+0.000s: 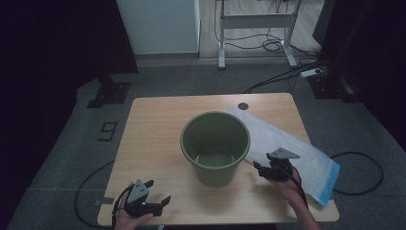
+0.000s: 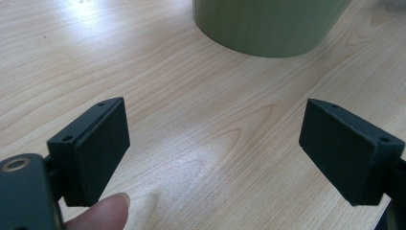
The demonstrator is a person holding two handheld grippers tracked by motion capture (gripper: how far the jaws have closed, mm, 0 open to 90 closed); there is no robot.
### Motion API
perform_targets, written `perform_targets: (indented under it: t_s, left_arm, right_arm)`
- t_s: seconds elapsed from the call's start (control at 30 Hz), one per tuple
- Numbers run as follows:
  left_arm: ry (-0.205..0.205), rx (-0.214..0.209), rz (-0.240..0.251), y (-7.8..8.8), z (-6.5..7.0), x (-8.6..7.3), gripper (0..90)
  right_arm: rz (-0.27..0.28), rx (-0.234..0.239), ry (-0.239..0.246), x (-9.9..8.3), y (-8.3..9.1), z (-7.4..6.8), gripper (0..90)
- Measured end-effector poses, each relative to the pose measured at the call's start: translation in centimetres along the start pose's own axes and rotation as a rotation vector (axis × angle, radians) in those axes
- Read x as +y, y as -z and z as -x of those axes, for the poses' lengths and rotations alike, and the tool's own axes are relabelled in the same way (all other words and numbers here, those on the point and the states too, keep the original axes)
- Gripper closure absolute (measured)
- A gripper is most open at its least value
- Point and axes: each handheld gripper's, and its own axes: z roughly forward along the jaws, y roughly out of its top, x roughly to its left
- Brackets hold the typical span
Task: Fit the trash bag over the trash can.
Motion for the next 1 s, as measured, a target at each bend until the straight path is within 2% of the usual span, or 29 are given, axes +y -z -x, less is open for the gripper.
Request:
perform_targets:
  t_s: [0.03, 0.13, 0.17, 0.23, 0.4, 0.57, 0.73, 0.83, 0.87, 0.9, 1.0]
  left_arm:
    - [0.0, 0.0, 0.0, 0.0, 0.0, 0.0, 9.9]
    - [-0.003, -0.002, -0.003, -0.1, 0.0, 0.0, 9.9]
    - [-0.003, -0.003, -0.003, -0.1, 0.0, 0.0, 9.9]
    - [-0.002, -0.001, -0.002, -0.1, -0.1, 0.0, 9.9]
    - [0.005, 0.001, 0.003, 0.1, -0.3, -0.1, 9.9]
    - [0.008, 0.006, 0.005, 0.2, -0.3, -0.1, 9.9]
    - [0.003, 0.004, 0.002, 0.1, -0.2, 0.0, 9.9]
    - [0.001, 0.004, -0.001, 0.0, -0.1, 0.0, 9.9]
    - [0.0, 0.004, -0.002, 0.0, -0.1, -0.1, 9.9]
    - [-0.001, 0.006, -0.004, 0.1, -0.1, -0.1, 9.9]
    - [0.004, 0.008, 0.0, 0.1, -0.2, -0.1, 9.9]
  right_arm:
    - [0.0, 0.0, 0.0, 0.0, 0.0, 0.0, 30.4]
    - [-0.027, 0.003, 0.001, 0.8, -2.3, -0.4, 29.1]
    - [-0.027, 0.003, 0.001, 0.8, -2.3, -0.4, 29.1]
    - [-0.03, 0.01, -0.012, 1.0, -3.4, -0.4, 29.1]
    - [-0.064, -0.005, -0.011, 0.8, -4.6, -0.4, 29.0]
    - [-0.093, -0.022, 0.003, 0.7, -5.4, -0.5, 33.3]
    - [-0.086, -0.05, -0.016, 0.8, -5.4, -0.4, 49.4]
    - [-0.092, -0.066, -0.03, 1.1, -5.4, -0.1, 69.0]
    - [-0.093, -0.063, -0.025, 1.1, -5.4, 0.0, 74.8]
    - [-0.091, -0.073, -0.004, 1.1, -5.3, -0.2, 84.7]
    - [-0.057, -0.054, -0.019, 1.1, -5.0, -0.1, 88.4]
